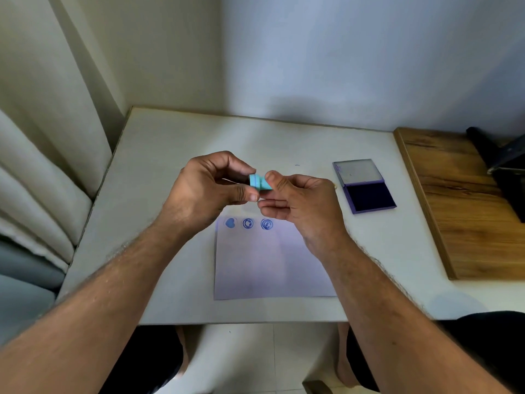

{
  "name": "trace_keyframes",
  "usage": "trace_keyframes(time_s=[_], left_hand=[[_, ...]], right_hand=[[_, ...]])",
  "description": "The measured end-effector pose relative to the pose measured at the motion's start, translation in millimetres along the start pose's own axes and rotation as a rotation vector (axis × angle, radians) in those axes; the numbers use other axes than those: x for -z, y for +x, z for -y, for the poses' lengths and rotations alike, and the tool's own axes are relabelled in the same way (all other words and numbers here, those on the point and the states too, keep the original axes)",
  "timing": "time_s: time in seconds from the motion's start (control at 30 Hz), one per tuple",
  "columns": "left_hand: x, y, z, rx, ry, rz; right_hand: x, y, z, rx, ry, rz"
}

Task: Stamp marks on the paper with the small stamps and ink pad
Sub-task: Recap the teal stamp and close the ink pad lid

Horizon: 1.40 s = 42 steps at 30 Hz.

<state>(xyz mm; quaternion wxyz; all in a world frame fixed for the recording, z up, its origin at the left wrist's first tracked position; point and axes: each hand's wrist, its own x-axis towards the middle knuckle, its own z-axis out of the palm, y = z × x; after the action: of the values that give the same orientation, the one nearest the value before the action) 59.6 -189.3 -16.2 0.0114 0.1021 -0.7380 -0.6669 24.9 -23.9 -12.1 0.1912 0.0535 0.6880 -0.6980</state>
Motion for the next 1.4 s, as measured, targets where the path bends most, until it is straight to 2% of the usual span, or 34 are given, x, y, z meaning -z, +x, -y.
trace_keyframes(time_s=[0.3, 0.6, 0.9, 1.2, 1.3, 1.4], left_hand=[[-8.3, -3.7, -0.1, -0.186, 0.212, -0.036], [-8.0, -3.5, -3.3, -0.103, 0.307, -0.094], [-8.8, -4.0, -1.2, -0.079, 0.445, -0.118], [-8.4, -2.6, 0.0, -0.057, 0.389, -0.127], [-7.2, -0.6, 0.7, -0.031, 0.364, -0.16], [-7.0, 0.6, 2.1, -0.032, 0.425, -0.201]], right_hand=[[3.3, 3.3, -1.5, -0.064, -0.083, -0.03], [-6.1, -0.3, -5.9, -0.09, 0.082, -0.07], [-14.4, 4.2, -5.9, -0.03, -0.02, -0.057], [-14.4, 3.5, -6.9, 0.035, -0.113, -0.113], [-11.3, 6.9, -9.4, 0.121, -0.207, -0.205], [-8.4, 12.8, -14.6, 0.308, -0.559, -0.271]])
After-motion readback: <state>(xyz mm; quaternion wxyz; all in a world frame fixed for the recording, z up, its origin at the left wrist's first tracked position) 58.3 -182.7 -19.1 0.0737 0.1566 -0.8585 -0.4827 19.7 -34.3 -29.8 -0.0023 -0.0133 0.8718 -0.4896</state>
